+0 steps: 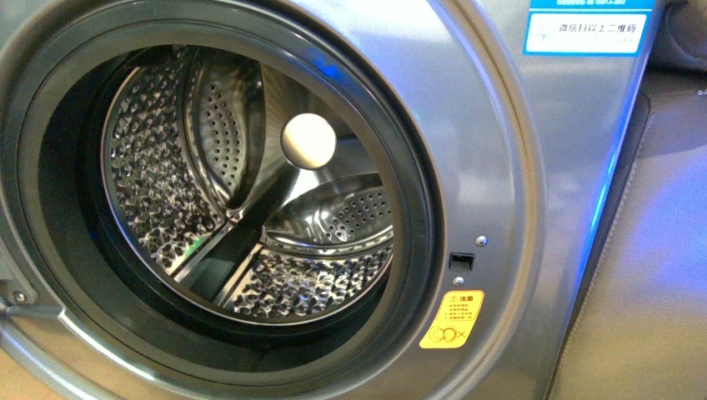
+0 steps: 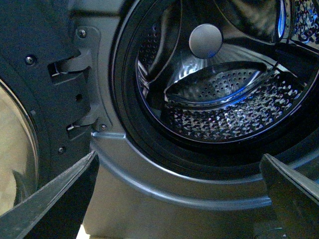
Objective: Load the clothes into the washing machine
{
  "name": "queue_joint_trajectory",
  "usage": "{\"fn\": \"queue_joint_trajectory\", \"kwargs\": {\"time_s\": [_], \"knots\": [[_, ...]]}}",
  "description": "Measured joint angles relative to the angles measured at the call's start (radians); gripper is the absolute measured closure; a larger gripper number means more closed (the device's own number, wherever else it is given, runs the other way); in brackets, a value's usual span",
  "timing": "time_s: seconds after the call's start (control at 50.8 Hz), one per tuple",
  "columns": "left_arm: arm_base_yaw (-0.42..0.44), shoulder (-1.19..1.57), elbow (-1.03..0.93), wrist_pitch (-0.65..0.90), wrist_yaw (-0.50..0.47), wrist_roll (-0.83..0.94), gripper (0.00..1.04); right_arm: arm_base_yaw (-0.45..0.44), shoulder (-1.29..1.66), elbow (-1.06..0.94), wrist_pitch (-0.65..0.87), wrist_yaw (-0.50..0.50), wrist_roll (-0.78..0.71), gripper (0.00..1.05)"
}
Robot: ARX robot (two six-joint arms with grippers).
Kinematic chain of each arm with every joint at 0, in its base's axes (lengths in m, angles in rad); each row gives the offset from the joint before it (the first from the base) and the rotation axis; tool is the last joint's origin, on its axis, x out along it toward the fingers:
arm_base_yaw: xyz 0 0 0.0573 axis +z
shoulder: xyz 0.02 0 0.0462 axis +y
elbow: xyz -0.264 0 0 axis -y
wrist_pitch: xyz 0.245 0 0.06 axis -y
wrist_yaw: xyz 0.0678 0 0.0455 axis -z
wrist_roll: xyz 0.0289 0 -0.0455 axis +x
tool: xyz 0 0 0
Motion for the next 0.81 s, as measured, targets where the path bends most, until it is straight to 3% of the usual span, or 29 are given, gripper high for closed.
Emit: {"fn": "queue_joint_trajectory", "kwargs": {"time_s": [0.808], "knots": [[0.0,0.0,0.0,0.0,0.0,0.0,0.06,0.003,0.142,0.151,-0.054,0.027,-0.053,0.08]]}}
